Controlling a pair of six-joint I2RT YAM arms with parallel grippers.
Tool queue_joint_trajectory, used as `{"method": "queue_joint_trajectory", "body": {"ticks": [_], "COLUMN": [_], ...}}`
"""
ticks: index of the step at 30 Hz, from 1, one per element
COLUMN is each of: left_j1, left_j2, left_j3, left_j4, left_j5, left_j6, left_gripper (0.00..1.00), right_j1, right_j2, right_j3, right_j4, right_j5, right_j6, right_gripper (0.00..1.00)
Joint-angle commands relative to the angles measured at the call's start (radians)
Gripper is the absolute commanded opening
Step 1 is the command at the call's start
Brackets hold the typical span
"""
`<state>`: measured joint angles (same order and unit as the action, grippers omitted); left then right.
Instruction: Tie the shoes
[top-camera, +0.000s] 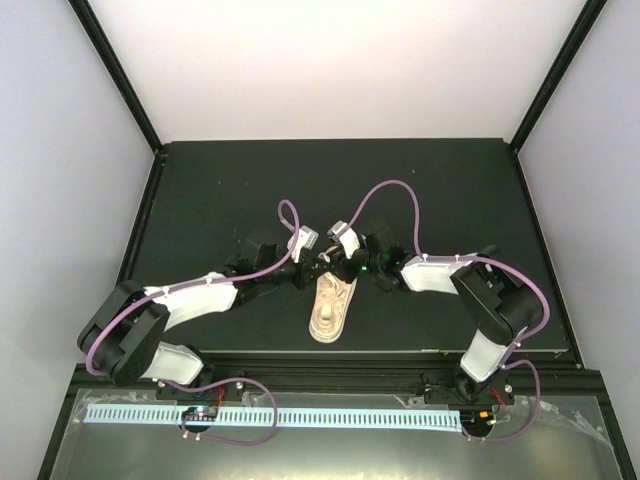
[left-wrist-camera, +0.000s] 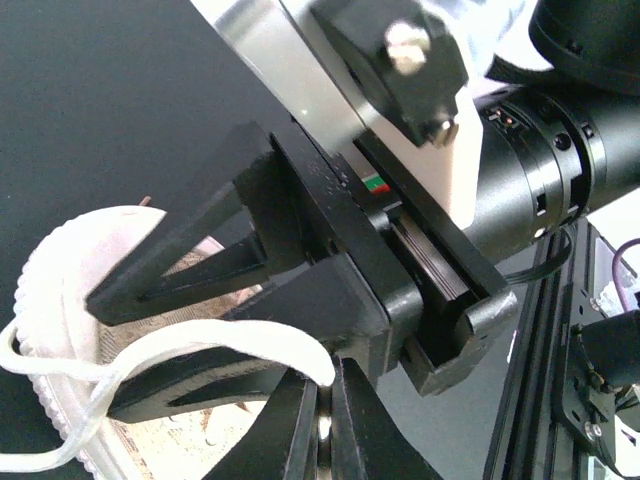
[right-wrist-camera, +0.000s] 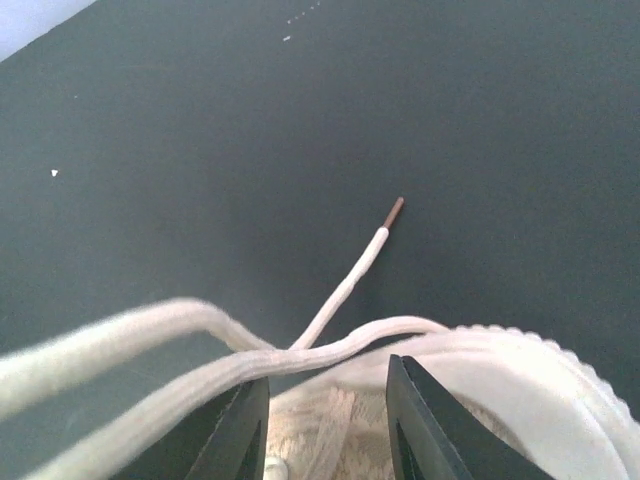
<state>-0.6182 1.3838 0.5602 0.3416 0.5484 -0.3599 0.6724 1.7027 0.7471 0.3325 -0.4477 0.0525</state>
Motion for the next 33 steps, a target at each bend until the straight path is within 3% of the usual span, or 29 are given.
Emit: {"method": "queue_joint_trajectory", "body": {"ticks": [1, 10, 17, 21, 27, 33], "left_j1": [-0.006, -0.006, -0.006, -0.007, -0.005, 0.001], "left_j2": [0.01, 0.003, 0.0, -0.002, -0.008, -0.028], "left_j3": [0.022, 0.021, 0.021, 0.021, 0.02, 0.013], "left_j4": [0.041, 0.039, 0.037, 0.038, 0.031, 0.004], "left_j5": [0.043, 0.039, 0.038, 0.041, 0.031, 0.006], "left_j6": [-0.002, -0.001, -0.003, -0.005, -0.004, 0.005], "left_gripper": [0.02, 0.02, 0.02, 0.02, 0.02, 0.01], "right_j1": [0.015, 0.014, 0.014, 0.014, 0.015, 0.012], "right_j2": [0.033, 0.045, 0.06, 0.084, 0.075, -0.034], "right_j3": [0.06, 0.066, 0.087, 0.121, 0.119, 0.022], "right_j4": [0.048, 0.064, 0.045, 0.01, 0.025, 0.09], "right_j5": [-0.07, -0.139, -0.165, -0.176, -0.186, -0.062], "right_j6": [-0.045, -0.072, -0.083, -0.085, -0.071, -0.016], "right_gripper": [0.34, 0.33, 0.42, 0.43, 0.05, 0.02]}}
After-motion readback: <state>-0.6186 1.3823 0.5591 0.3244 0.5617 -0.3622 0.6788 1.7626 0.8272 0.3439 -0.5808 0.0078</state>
